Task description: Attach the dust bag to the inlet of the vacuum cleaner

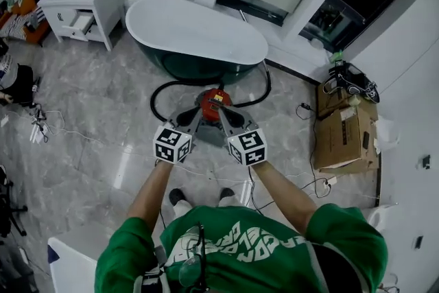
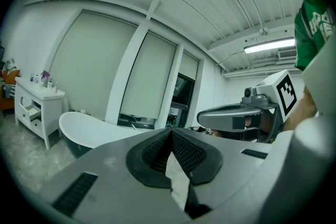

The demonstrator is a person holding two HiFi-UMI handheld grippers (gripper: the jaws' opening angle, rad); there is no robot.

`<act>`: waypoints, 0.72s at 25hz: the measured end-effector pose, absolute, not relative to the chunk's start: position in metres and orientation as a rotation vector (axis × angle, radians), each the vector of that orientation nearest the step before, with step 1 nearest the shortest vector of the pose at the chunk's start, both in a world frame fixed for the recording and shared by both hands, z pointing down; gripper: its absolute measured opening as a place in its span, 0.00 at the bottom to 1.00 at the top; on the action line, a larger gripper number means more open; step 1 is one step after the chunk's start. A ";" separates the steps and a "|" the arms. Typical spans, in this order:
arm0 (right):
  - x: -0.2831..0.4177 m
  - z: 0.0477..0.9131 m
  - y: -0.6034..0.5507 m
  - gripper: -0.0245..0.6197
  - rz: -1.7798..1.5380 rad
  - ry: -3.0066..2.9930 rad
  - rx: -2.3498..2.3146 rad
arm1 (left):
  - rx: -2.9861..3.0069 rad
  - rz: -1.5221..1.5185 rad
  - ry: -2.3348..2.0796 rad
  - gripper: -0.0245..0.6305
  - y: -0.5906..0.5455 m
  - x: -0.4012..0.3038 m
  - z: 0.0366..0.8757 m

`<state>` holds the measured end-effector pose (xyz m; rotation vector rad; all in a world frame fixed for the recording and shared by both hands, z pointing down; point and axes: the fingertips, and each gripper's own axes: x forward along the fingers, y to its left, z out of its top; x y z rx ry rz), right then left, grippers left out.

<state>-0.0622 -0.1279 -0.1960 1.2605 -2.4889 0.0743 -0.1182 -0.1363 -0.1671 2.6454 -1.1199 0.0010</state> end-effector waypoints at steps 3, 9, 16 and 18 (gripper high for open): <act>-0.041 -0.199 -0.117 0.05 0.041 -2.497 1.204 | 2.634 0.000 -1.169 0.04 -0.132 -0.093 -0.167; 0.017 -0.193 -0.093 0.05 0.071 -2.531 1.155 | 2.612 0.006 -1.285 0.04 -0.116 -0.058 -0.192; 0.088 -0.178 -0.080 0.05 0.158 -2.588 1.166 | 2.573 0.004 -1.378 0.04 -0.080 -0.012 -0.199; 0.109 -0.175 -0.073 0.05 0.184 -2.605 1.171 | 2.582 0.032 -1.385 0.04 -0.068 0.004 -0.194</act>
